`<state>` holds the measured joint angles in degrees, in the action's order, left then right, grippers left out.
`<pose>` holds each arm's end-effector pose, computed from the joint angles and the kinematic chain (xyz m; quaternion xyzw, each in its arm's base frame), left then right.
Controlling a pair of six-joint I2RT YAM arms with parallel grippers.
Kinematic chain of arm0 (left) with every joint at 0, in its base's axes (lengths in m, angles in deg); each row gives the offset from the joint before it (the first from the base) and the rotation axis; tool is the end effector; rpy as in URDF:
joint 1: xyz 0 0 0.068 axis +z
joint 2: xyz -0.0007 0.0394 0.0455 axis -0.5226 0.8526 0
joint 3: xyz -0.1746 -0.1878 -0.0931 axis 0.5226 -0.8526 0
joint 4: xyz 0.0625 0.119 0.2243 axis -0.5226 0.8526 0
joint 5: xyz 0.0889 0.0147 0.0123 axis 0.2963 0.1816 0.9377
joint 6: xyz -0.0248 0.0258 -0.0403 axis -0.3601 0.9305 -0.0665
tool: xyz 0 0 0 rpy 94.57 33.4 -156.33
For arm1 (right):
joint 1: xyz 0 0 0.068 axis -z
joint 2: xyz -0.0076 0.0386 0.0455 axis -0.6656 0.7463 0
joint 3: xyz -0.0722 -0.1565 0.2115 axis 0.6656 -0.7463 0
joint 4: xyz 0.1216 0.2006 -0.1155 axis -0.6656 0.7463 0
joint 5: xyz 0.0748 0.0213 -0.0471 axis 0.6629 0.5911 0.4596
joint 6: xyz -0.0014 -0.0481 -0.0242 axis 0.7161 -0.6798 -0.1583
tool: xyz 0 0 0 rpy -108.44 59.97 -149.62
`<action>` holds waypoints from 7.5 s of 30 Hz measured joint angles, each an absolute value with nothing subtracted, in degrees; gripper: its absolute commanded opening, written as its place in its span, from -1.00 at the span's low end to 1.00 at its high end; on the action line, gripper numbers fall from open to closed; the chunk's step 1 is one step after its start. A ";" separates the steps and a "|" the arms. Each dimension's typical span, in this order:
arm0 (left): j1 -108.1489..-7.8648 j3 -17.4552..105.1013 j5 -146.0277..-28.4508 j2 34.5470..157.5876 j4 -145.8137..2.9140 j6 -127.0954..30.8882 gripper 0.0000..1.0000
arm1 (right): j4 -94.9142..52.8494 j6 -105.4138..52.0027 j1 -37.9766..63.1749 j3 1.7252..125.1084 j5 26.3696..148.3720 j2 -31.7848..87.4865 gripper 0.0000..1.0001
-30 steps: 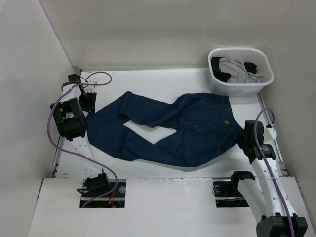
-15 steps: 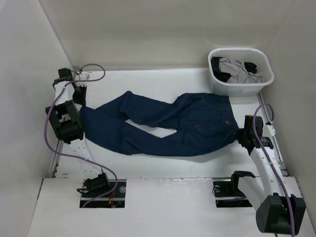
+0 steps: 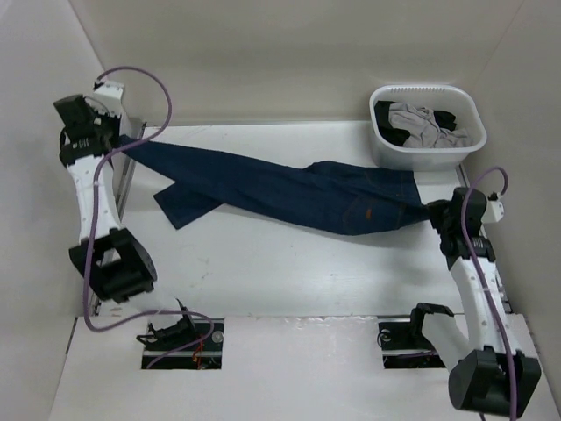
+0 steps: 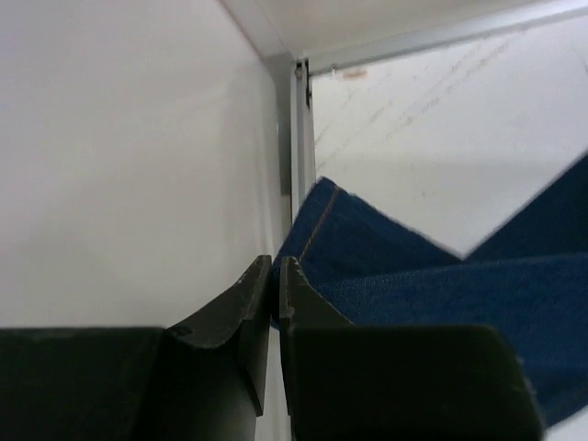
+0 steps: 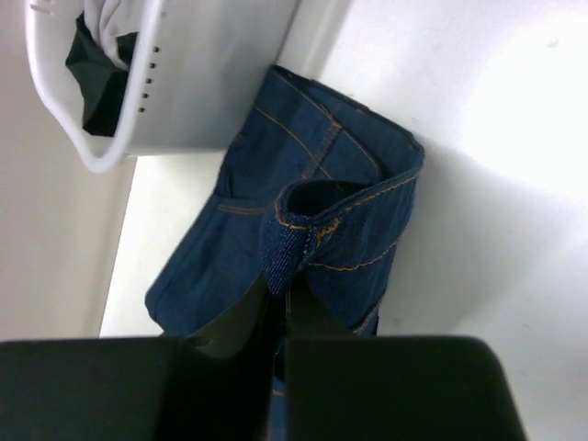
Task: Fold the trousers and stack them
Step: Flatten the trousers out, then fold the trousers
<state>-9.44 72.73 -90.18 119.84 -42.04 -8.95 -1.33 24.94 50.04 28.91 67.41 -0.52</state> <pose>0.3766 0.1451 0.3955 0.0926 0.8378 0.1483 0.5173 0.2012 -0.0371 0.2758 0.5218 0.6969 0.1197 0.4771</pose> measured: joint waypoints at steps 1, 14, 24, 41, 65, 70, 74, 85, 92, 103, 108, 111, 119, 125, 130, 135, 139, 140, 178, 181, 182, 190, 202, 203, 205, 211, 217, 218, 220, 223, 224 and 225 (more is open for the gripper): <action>-8.46 67.92 -90.88 115.97 -43.11 -8.16 -1.00 | -1.16 24.94 50.55 27.11 67.59 -2.90 -1.00; 14.21 18.24 -95.27 94.88 -42.95 9.32 -0.74 | 18.03 30.86 68.71 8.30 68.68 -26.84 -0.42; 26.07 16.43 -99.69 87.40 -35.59 24.97 -0.19 | 29.51 32.41 66.70 14.85 63.70 -30.49 0.34; -8.85 42.26 -97.74 111.44 -38.12 4.51 0.23 | 13.66 22.14 47.70 26.46 65.03 -2.18 0.56; -18.38 63.81 -75.58 143.18 -32.16 2.20 -1.00 | 6.10 24.17 41.32 31.11 68.88 26.01 0.84; -16.48 61.96 -72.48 142.92 -36.86 6.81 -1.00 | 8.72 35.14 38.04 28.58 68.70 26.25 -0.48; -11.32 59.60 -70.12 142.04 -41.23 11.05 -1.00 | 11.74 39.89 36.40 28.10 68.31 26.60 -1.00; -9.25 49.24 -67.23 133.34 -49.93 20.75 -0.96 | 28.00 36.45 23.70 30.98 66.93 18.10 0.52; -11.87 48.40 -66.95 133.34 -52.90 22.61 -0.95 | 24.33 19.21 27.11 53.71 54.91 26.82 0.79; -12.92 48.45 -66.25 133.34 -54.73 23.31 -0.94 | 19.34 -0.66 45.91 62.63 56.88 52.52 0.99; -12.72 48.45 -65.85 133.34 -55.06 23.33 -0.94 | 18.23 -3.61 45.26 66.35 58.28 55.43 1.00; -12.44 48.45 -65.63 133.34 -55.26 23.35 -0.94 | 17.73 -4.48 45.43 68.53 58.85 58.16 0.94; -12.39 48.45 -65.46 133.26 -56.40 23.38 -0.94 | 16.57 -3.39 45.61 69.25 59.20 59.54 -0.57; -12.39 48.45 -65.44 132.84 -56.72 23.44 -0.94 | 13.33 -3.35 46.26 67.05 60.92 58.51 -1.00; -12.39 48.73 -65.37 132.51 -56.77 23.55 -0.94 | 9.64 -3.11 48.56 61.15 64.22 55.98 0.26; -12.42 48.97 -64.87 132.27 -56.83 23.86 -0.94 | 6.97 0.48 49.96 56.47 65.66 52.20 0.82; -12.46 48.97 -64.32 131.38 -56.85 23.94 -0.94 | 4.85 7.93 50.81 51.97 65.12 48.50 0.81; -12.46 48.97 -64.17 131.07 -56.85 23.94 -0.94 | 4.92 9.92 50.98 51.27 64.40 47.83 0.81; -10.12 49.85 -61.59 128.69 -56.75 23.75 -0.94 | 9.20 25.61 54.41 53.10 64.73 50.06 -1.00; -9.79 51.09 -61.70 128.38 -56.72 23.68 -0.98 | 9.20 22.18 53.82 53.74 64.05 49.97 -1.00; -9.84 51.70 -61.96 128.16 -56.66 23.59 -0.98 | 9.07 20.63 53.39 54.24 64.00 49.97 -1.00; -12.35 58.37 -68.72 128.65 -50.49 22.02 -0.19 | 4.87 8.74 48.27 64.05 65.49 49.97 -0.99; -9.62 74.87 -81.61 145.63 -26.98 2.06 0.15 | 3.32 3.67 44.64 64.56 65.12 49.97 -1.00; -9.03 74.87 -81.85 146.35 -26.19 0.71 0.16 | 3.32 3.54 44.67 64.56 65.07 49.97 -1.00; -8.15 74.92 -82.33 147.60 -24.99 -1.74 0.16 | 3.34 3.45 44.95 64.56 64.88 49.97 -1.00; -6.95 76.84 -84.04 149.48 -24.62 -7.97 0.16 | 3.43 2.80 45.15 64.56 64.46 49.97 -1.00; -6.38 80.99 -87.64 152.27 -25.40 -14.44 0.15 | 3.58 1.00 45.15 64.56 63.68 49.88 -1.00; -6.36 81.91 -88.21 152.73 -25.60 -15.49 0.15 | 3.78 0.72 45.17 64.56 63.61 49.77 -1.00; -6.32 83.11 -89.11 153.32 -26.21 -17.56 0.14 | 4.11 0.26 45.50 64.56 63.57 49.36 -1.00; -6.03 83.59 -89.98 153.54 -27.57 -20.91 0.13 | 4.83 -0.40 46.59 64.56 63.48 48.39 -1.00; -6.03 83.59 -90.11 153.54 -28.05 -22.04 0.13 | 5.03 -0.66 47.00 64.56 63.44 48.02 -1.00; -6.01 83.59 -90.18 153.54 -28.57 -22.92 0.13 | 5.18 -0.85 47.42 64.56 63.39 47.74 -1.00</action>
